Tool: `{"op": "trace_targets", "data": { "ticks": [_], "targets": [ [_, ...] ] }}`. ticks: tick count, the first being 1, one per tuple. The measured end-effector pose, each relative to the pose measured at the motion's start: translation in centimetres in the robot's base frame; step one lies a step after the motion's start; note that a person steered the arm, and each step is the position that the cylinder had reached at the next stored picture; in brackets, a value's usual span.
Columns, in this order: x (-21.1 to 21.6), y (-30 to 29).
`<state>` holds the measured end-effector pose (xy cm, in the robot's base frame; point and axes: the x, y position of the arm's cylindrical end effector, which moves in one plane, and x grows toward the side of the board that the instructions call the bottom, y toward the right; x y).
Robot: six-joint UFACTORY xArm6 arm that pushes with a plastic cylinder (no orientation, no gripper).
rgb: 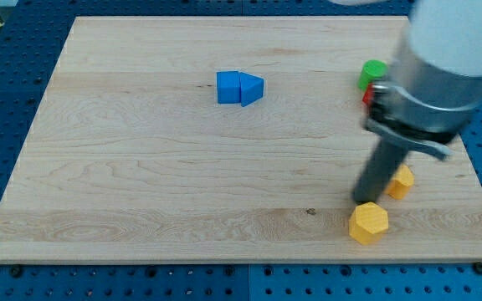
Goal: Move the yellow heart into the blue triangle
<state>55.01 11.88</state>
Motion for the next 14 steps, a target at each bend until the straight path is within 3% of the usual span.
{"op": "trace_targets", "data": {
  "ticks": [1, 3, 4, 5, 6, 7, 8, 10, 11, 14],
  "targets": [
    [-1.3, -6.1],
    [-2.8, -3.5],
    [-6.4, -1.8],
    [-7.9, 7.5],
    [-4.1, 14.9],
    [1.0, 14.5],
    [1.2, 8.5],
    [-7.5, -8.2],
    [-7.2, -8.1],
    [-1.4, 2.1]
  ]
}}
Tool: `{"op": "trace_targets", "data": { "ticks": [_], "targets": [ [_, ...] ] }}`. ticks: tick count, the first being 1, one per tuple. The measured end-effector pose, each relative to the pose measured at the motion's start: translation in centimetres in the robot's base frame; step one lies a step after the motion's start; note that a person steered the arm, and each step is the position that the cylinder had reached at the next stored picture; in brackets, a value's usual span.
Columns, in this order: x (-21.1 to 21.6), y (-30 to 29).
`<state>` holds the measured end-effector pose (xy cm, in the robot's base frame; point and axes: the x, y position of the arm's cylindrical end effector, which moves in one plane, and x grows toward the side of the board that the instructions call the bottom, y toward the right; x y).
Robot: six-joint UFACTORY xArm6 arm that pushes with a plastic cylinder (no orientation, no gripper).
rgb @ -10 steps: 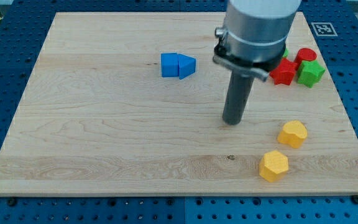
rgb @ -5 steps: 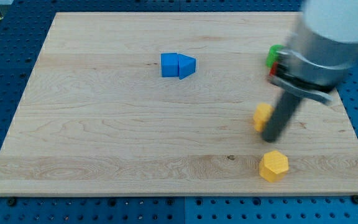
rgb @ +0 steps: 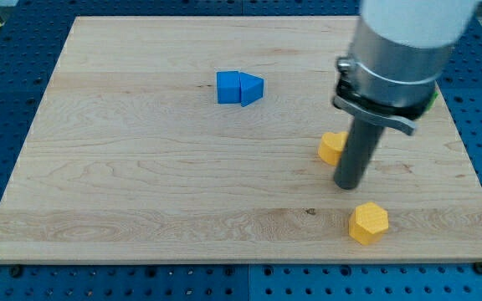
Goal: Move the yellow heart into the blue triangle
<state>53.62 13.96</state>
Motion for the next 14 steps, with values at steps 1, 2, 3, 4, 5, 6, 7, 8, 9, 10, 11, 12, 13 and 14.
{"op": "trace_targets", "data": {
  "ticks": [1, 2, 3, 4, 5, 6, 7, 8, 9, 10, 11, 12, 13, 14],
  "targets": [
    [-0.4, 2.5],
    [-3.4, 1.7],
    [-4.2, -4.9],
    [-4.8, -14.2],
    [-4.8, -16.7],
    [-1.8, -13.3],
    [-1.7, -7.1],
    [-3.4, -2.1],
    [-4.8, -4.3],
    [-6.3, -10.8],
    [-9.0, -13.9],
    [-8.7, -13.5],
    [-8.2, -10.8],
    [-8.7, -8.9]
  ]
}}
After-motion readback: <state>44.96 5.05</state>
